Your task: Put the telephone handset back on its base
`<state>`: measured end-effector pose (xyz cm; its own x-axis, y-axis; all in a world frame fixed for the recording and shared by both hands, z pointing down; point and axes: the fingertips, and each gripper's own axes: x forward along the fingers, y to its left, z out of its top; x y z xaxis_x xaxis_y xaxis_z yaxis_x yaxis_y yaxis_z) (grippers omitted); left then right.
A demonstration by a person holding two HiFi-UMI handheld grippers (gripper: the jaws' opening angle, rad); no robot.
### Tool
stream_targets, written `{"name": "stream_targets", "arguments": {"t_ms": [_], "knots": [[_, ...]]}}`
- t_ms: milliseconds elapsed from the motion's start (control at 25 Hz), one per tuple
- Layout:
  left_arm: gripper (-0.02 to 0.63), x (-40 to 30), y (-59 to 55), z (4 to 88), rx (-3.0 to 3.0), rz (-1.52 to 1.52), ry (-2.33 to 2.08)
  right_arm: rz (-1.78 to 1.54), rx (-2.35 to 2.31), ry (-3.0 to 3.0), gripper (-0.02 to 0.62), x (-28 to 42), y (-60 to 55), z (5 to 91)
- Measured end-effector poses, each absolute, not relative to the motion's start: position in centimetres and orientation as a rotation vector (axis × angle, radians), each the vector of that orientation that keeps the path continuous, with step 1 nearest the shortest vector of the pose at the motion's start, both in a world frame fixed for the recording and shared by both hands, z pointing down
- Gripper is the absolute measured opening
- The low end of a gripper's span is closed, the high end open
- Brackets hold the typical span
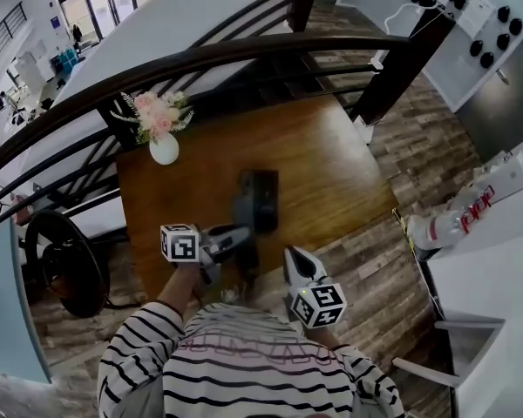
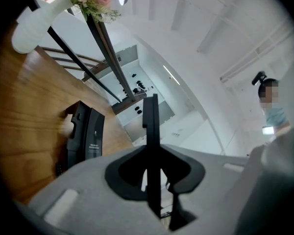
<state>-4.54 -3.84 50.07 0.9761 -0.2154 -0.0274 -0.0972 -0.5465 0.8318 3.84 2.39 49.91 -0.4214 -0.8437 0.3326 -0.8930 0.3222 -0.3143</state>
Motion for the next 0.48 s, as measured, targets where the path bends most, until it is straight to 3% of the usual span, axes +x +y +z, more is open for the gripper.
{"name": "stream_targets", "arguments": {"t_ms": [480], "knots": [[0.077,-4.5,-8.1,53.1,2.084,-0.136,-0.167,0.734,1.667,-2.408,0.002,3.2,-1.5,51.4]]}}
